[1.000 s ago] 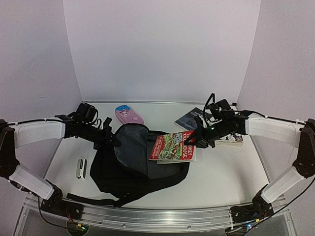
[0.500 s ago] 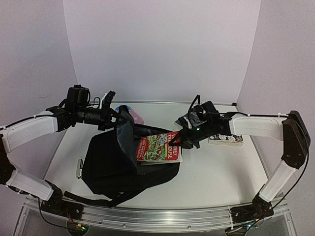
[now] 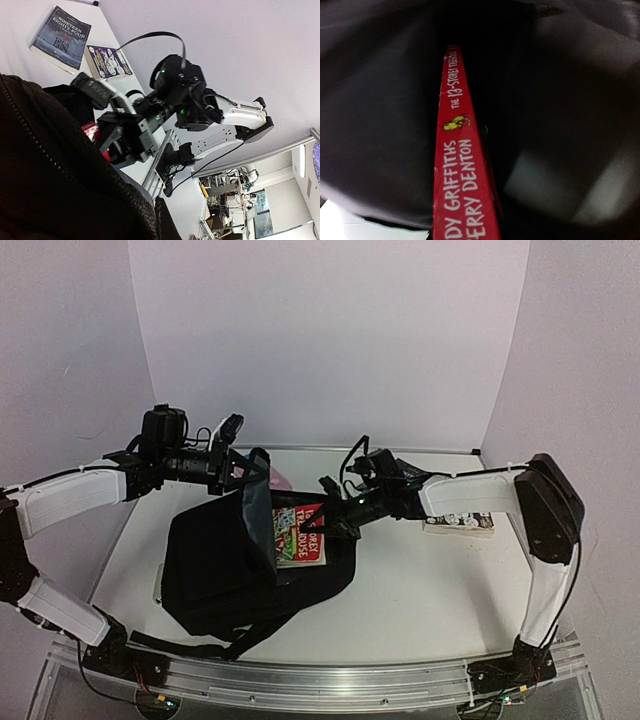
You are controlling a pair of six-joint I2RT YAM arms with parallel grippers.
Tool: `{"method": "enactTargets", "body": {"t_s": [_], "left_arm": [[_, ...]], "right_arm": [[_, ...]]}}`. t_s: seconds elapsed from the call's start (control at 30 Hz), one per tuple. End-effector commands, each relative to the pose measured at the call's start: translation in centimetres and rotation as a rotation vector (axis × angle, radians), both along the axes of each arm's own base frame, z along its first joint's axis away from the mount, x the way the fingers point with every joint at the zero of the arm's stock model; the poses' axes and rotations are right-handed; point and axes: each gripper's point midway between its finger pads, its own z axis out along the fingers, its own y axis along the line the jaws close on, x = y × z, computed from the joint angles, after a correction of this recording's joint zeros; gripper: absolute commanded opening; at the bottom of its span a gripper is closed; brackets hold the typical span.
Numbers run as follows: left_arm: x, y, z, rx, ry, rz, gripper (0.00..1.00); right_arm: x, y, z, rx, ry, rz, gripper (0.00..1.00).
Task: Pack the student bag
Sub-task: Place the book in the student bag.
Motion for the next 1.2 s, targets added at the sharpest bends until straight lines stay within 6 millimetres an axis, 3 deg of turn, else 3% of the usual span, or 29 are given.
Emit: {"method": "enactTargets", "body": {"t_s": [0.0,0.1,0.3,0.43,0.57,0.7,0.8,0.9,0.97,1.07,1.17], "left_arm": [[-0.3,-1.0,5.7,-0.116,-0.162,-0.092,0.00],[-0.3,-1.6,5.7,-0.122,-0.163,-0.126,0.00],[0.1,-3.1,5.5,-0.131,-0.161,-0.175,0.00],[0.0,-4.2,5.5,-0.143,-0.159,-0.208,0.00],[-0.1,-4.7,5.3,-0.154,-0.146,-0.220,0.00],[0.3,-4.1,4.4,-0.087,-0.152,-0.146,0.00],[0.9,-2.5,3.6,-0.011,-0.147,-0.054,0.00],[1.2,-0.5,2.2,0.034,-0.083,0.014,0.00],[2.0,1.6,0.5,0.117,-0.035,0.127,0.00],[1.9,4.7,-3.9,0.268,0.050,0.255,0.00],[1.1,6.6,-7.5,0.347,0.147,0.314,0.00]], "right_arm": [[0.1,3.9,0.9,0.098,-0.056,0.098,0.00],[0.3,5.0,-0.4,0.097,-0.045,0.120,0.00],[0.7,7.4,-0.9,0.125,-0.052,0.165,0.00],[1.8,8.3,-3.4,0.084,-0.044,0.120,0.01],[3.1,8.4,-5.7,0.032,-0.052,0.056,0.14],[4.3,7.9,-3.7,0.021,-0.135,-0.008,0.37],[4.9,6.9,-0.1,0.026,-0.227,-0.055,0.59],[5.8,4.6,1.8,-0.049,-0.320,-0.147,0.68],[6.4,2.2,3.1,-0.137,-0.390,-0.222,0.78],[6.7,-2.1,5.9,-0.254,-0.488,-0.332,0.91],[6.9,-6.6,7.7,-0.363,-0.537,-0.437,0.98]]}}
